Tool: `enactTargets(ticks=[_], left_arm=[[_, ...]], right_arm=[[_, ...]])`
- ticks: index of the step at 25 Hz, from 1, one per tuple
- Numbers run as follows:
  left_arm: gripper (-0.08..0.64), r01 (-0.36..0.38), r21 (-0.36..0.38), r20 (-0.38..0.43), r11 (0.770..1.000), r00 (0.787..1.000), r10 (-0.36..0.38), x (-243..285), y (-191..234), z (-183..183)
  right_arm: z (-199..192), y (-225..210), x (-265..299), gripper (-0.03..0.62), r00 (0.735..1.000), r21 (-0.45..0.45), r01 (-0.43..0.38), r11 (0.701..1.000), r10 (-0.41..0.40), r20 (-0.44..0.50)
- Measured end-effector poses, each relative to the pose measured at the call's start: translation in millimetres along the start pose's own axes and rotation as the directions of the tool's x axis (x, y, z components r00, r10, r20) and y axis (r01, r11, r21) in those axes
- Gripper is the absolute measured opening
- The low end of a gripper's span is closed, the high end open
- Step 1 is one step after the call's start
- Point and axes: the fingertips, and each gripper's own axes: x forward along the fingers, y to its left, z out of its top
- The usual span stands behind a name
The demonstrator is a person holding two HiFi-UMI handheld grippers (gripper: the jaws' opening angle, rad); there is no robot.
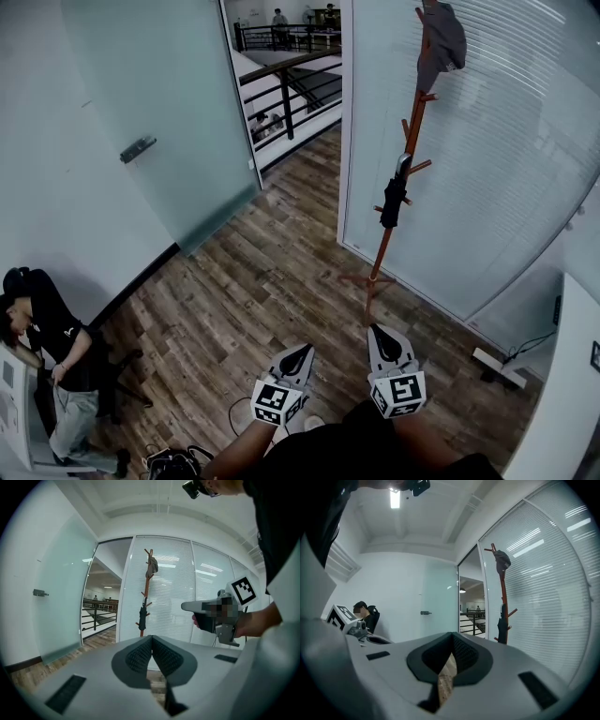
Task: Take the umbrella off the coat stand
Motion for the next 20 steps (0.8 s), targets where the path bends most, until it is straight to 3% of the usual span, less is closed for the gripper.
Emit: enactTargets(ticks=[5, 11, 20], left_arm=[[0.014, 0.039, -0.019, -0.002, 0.999, 0.999, -0.039, 11.9, -6.0, -1.0], [0.014, 0.049, -0.017, -0.009, 0.999, 0.999, -0.049, 42.4, -0.2, 3.2], [0.014, 0.087, 0.003, -0.031, 0.996, 0.996, -0.087, 126.5, 0.0, 24.6]], right_arm=[[1.3, -15.1, -1.4, 0.006, 0.999, -0.001, 0.043, 0.999, -0.043, 0.026], [0.9, -32.2, 16.0, 0.006, 0.999, 0.003, 0.040, 0.999, -0.040, 0.032], [2.0, -103.3, 57.0, 0.006, 0.998, 0.022, 0.057, 0.998, -0.058, 0.025]])
